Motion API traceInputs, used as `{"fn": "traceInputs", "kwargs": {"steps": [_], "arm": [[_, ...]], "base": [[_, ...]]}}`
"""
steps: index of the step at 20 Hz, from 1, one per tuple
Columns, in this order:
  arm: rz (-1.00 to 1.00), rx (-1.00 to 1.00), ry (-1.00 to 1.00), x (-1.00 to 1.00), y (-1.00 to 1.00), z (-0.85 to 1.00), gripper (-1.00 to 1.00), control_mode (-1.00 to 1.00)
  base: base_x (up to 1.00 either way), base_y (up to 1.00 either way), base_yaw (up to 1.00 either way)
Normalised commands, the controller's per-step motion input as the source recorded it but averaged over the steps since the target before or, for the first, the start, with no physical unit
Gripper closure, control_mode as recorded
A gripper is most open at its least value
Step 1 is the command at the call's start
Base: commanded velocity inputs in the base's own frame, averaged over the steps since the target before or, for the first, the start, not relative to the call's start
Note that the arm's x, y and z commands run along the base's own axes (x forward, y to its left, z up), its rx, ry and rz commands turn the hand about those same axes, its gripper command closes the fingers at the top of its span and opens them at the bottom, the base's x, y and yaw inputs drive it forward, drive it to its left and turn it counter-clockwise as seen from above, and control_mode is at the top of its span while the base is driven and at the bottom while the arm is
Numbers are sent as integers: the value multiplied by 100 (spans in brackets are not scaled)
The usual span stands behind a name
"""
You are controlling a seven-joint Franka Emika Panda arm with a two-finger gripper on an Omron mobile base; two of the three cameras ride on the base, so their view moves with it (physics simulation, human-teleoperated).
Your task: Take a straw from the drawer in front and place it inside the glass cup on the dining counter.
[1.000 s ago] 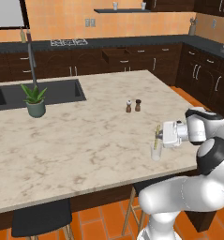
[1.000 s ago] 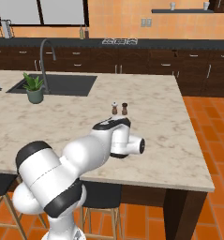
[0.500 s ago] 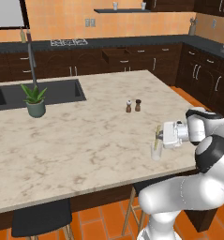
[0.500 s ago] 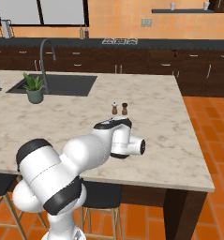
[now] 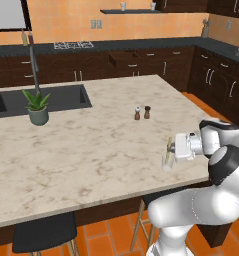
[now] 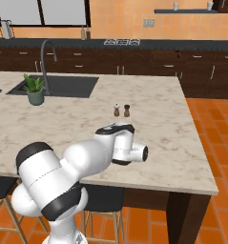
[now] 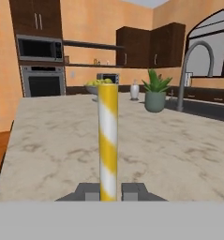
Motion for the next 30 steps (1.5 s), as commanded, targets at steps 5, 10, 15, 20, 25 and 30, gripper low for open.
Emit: {"fn": "traceInputs", "kwargs": {"steps": [5,10,15,20,25,30], "arm": [[0,0,0,0,0,-19,100,-100],[0,0,0,0,0,-17,-100,-100],[0,0,0,0,0,-2,-100,-100],[0,0,0,-1,0,3,-100,-100],[0,0,0,-8,-1,29,-100,-100],[-2,0,0,-8,-1,43,-100,-100]], "base": [[0,0,0],[0,0,0],[0,0,0],[0,0,0],[0,0,0],[0,0,0]]}}
